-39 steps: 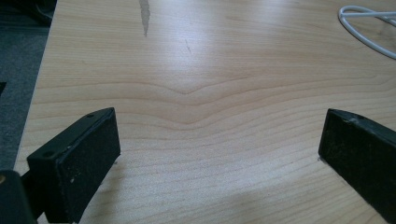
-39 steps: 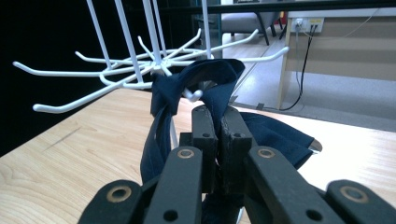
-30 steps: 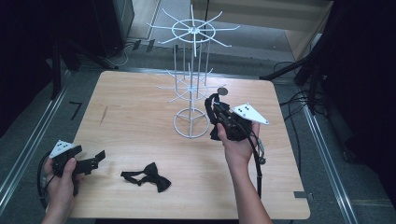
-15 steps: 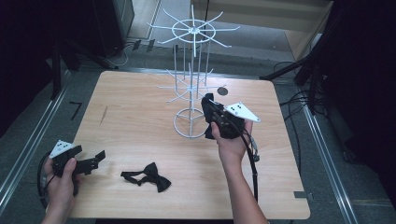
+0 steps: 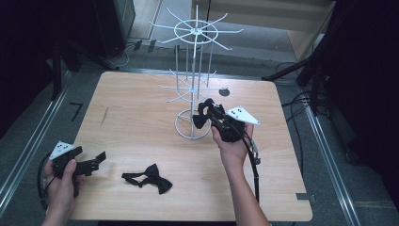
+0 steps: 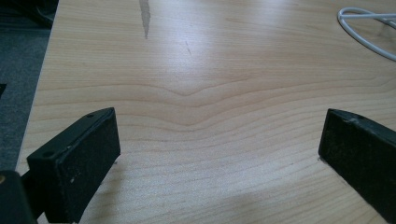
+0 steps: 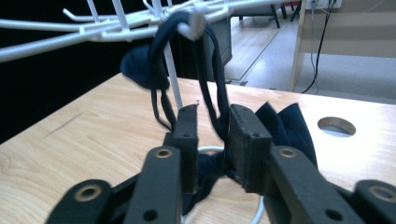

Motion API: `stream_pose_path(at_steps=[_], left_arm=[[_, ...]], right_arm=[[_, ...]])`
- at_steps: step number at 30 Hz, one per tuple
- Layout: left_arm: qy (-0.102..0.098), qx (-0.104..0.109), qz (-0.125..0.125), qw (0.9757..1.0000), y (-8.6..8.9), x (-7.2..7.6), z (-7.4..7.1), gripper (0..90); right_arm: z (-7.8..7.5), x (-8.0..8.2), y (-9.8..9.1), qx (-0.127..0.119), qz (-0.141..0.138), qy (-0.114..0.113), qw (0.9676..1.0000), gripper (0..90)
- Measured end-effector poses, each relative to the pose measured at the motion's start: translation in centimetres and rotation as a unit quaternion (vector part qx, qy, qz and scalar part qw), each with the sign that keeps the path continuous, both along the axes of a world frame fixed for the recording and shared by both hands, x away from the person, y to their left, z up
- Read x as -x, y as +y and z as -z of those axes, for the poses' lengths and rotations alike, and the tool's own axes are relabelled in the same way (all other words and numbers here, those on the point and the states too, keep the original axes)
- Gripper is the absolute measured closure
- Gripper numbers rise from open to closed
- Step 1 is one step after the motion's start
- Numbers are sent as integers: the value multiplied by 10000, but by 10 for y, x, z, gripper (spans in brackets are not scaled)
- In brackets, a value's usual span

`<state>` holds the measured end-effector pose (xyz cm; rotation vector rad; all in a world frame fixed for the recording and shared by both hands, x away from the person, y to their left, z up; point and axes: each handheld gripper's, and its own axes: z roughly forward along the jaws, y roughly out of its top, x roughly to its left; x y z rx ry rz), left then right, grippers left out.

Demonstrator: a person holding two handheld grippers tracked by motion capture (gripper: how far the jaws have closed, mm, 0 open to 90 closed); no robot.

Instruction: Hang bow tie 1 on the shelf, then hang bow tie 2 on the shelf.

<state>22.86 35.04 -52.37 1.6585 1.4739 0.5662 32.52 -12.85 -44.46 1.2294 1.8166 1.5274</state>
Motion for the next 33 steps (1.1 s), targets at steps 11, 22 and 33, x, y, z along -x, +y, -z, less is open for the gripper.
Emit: stream_pose_path(at_steps=[11, 22, 33], left_arm=[[21, -9, 9, 10000, 0, 0, 0, 0], [8, 19, 7, 10000, 0, 0, 0, 0], [29, 2, 13, 10000, 0, 0, 0, 0]], right_arm=[[8, 13, -4, 341, -156, 91, 9993, 482], [31, 35, -2, 452, -271, 379, 9979, 405], [52, 54, 11, 579, -648, 644, 9941, 410]])
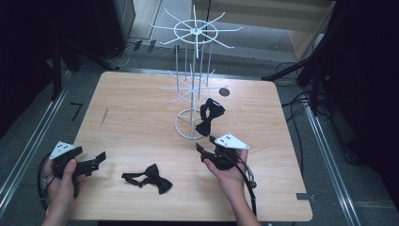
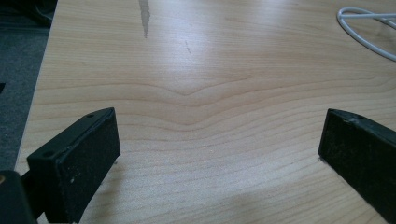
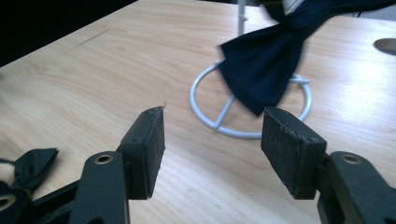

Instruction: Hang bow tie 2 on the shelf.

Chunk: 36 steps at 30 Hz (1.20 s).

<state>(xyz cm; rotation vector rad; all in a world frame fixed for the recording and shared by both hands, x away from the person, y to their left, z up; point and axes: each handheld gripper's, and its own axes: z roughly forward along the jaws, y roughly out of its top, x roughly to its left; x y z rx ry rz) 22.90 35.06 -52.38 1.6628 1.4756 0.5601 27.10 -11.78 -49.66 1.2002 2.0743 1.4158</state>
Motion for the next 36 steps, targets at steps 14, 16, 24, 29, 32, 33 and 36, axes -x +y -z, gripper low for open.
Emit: stream_pose_path(at_steps=[14, 16, 24, 29, 32, 33, 36], left_arm=[[2, -12, -1, 10000, 0, 0, 0, 0], [1, -12, -4, 10000, 0, 0, 0, 0], [-7, -9, 16, 10000, -1, 0, 0, 0], [-11, -5, 16, 10000, -1, 0, 0, 0], [-16, -8, 8, 10000, -1, 0, 0, 0], [-9, -8, 12, 10000, -1, 0, 0, 0], [-10, -8, 11, 10000, -1, 0, 0, 0]], right_arm=[[10, 18, 34, 141, -618, 228, 9977, 422], [12, 20, 39, 177, -691, 261, 9971, 422], [17, 26, 54, 148, -979, 354, 9945, 444], [19, 27, 59, 113, -1027, 410, 9938, 457], [21, 28, 64, 132, -1099, 437, 9929, 465], [22, 29, 66, 106, -1103, 470, 9927, 466], [23, 30, 70, 117, -1158, 489, 9920, 471]])
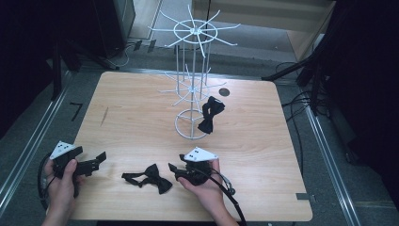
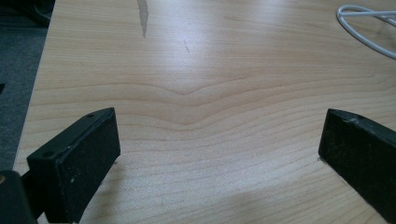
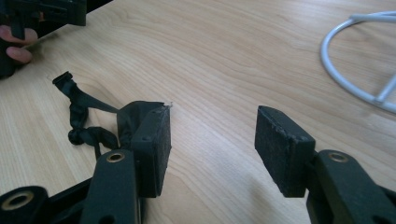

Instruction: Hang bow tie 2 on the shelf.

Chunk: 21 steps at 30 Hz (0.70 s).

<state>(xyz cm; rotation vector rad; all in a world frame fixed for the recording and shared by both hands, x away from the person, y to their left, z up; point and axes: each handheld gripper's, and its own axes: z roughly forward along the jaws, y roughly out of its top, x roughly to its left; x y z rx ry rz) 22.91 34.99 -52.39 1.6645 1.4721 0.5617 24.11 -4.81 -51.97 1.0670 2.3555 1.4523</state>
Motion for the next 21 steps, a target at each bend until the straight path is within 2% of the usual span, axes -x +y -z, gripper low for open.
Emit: stream_pose_path(at_steps=[13, 17, 19, 21], left_arm=[[-9, -7, 22, 10000, 0, 0, 0, 0], [-157, -20, 4, 9999, -1, 2, -1, 0], [-389, -92, -36, 9992, -2, 4, -2, 0], [-457, -123, -61, 9989, -2, 4, -2, 0]], right_arm=[[9, 5, 18, 8, -303, 157, 9994, 508], [11, 6, 22, 35, -373, 187, 9991, 510], [13, 8, 25, 63, -421, 213, 9989, 512], [13, 8, 26, 72, -439, 232, 9987, 513]])
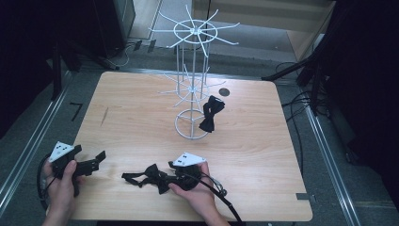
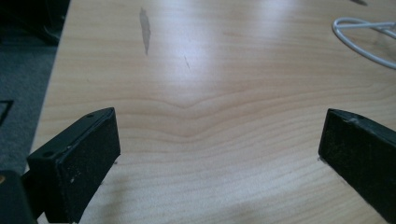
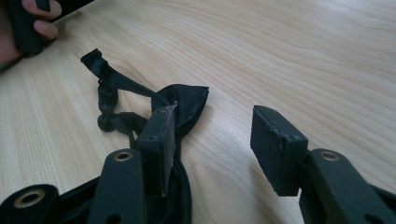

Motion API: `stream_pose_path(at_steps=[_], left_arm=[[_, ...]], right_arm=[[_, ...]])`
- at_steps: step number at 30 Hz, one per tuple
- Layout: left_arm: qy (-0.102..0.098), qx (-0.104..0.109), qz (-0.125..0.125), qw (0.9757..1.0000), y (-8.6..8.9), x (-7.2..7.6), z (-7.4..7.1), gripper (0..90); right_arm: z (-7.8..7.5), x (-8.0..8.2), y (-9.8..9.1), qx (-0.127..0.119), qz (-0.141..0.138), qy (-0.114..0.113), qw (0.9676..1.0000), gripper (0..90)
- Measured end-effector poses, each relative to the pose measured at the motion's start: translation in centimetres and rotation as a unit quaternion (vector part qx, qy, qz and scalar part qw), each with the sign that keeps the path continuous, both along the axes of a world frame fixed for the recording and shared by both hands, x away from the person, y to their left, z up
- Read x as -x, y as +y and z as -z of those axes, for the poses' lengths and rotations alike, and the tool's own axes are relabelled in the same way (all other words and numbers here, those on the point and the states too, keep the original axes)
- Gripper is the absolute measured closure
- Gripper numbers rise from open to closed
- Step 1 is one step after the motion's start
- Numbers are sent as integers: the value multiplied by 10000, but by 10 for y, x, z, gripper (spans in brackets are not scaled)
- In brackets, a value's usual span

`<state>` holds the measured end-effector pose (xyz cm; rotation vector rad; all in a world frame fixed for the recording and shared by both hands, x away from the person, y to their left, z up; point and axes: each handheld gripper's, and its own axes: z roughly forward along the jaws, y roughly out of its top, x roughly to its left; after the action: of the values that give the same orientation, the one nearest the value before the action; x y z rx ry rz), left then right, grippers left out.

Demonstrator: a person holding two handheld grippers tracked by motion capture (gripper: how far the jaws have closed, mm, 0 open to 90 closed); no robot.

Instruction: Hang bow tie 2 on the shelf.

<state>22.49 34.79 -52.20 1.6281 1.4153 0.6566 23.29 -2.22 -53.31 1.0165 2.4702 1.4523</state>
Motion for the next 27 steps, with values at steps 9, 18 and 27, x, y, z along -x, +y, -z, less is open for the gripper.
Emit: stream_pose_path(at_steps=[9, 18, 27], left_arm=[[-361, -34, 89, 9993, -1, 2, -1, 0], [-382, -113, 115, 9991, -2, 2, -1, 0], [-366, -130, 119, 9992, -3, 2, -1, 0]], right_arm=[[4, 1, 7, -37, -117, 53, 9999, 570], [4, 3, 9, -66, -208, 113, 9997, 585], [5, 6, 14, -19, -294, 192, 9994, 585]])
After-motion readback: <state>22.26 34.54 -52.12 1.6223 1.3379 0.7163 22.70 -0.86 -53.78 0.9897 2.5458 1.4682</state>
